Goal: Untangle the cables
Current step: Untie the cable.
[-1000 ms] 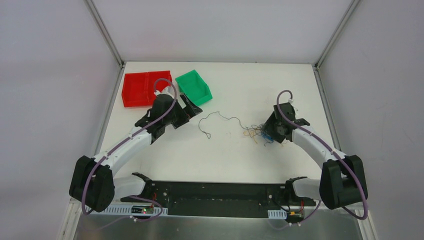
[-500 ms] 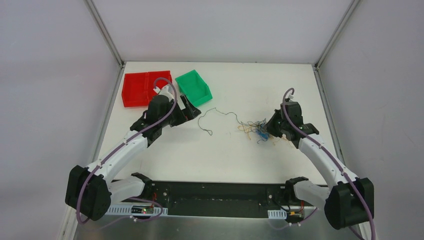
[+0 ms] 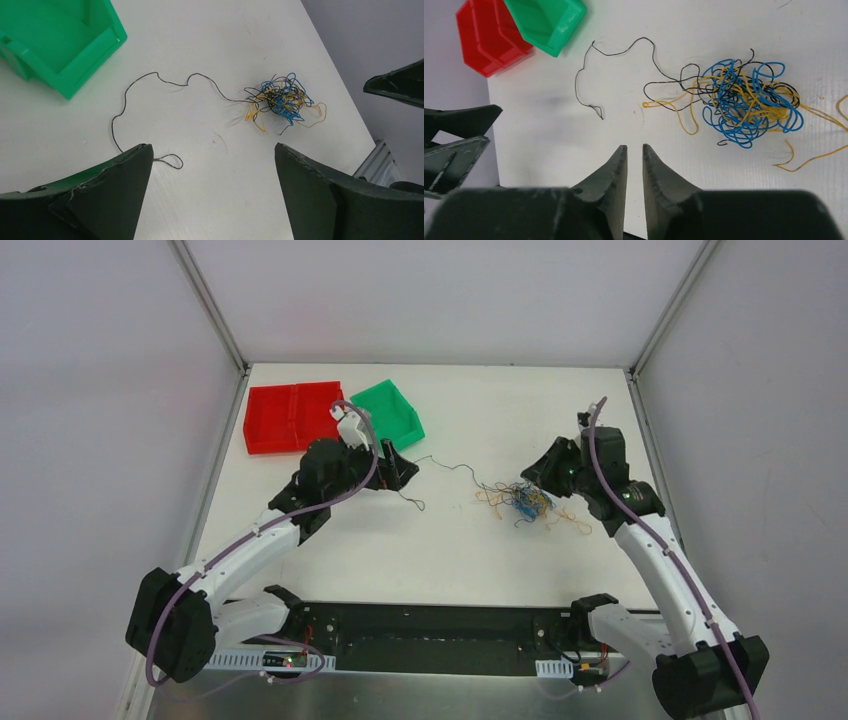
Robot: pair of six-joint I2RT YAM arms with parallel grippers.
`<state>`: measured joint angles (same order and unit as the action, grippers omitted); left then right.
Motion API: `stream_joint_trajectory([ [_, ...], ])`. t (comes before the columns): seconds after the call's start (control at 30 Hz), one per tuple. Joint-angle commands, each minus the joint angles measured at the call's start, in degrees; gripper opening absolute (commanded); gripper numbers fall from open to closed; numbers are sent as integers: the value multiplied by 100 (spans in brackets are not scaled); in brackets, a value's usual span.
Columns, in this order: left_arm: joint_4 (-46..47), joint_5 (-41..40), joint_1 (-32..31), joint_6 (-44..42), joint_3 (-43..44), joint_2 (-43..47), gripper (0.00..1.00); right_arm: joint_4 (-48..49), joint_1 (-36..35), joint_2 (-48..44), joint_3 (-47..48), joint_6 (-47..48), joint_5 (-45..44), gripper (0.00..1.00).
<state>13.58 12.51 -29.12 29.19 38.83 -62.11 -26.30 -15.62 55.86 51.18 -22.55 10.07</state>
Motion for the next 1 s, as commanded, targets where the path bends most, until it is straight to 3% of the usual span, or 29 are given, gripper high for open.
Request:
stream_joint_trajectory([
  [0.0,1239,98,-89,-1125,-149,-196,96,-473,-24,-34,382,202,-142,48],
  [0.03,1259,129,-99,-1261,-84,-303,95,-531,-29,41,381,197,-329,68],
  [0.07,1237,121,-102,-1348,13,-408,96,-603,-29,144,388,171,-651,79],
  [0.13,1023,52,-102,-1297,219,-586,95,-762,-34,424,413,55,-1246,88],
  [0.33,957,149,-102,-1067,122,-443,95,-526,-187,1365,136,-136,-1798,91],
  [0.5,716,-11,-102,-1080,-71,-84,96,-305,-454,2333,99,-312,-2357,86],
  [0.6,563,-93,-102,-1093,-107,52,96,-36,-473,2824,33,-381,-2466,72],
  [0.63,541,-118,-98,-1106,-112,70,96,13,-470,2966,44,-390,-2452,58],
  [0.73,485,-107,-102,-1162,-88,33,96,167,-473,3073,70,-256,-2059,2],
  [0.97,1051,331,-102,-1468,-60,-438,93,81,-519,1564,171,472,-883,0],
])
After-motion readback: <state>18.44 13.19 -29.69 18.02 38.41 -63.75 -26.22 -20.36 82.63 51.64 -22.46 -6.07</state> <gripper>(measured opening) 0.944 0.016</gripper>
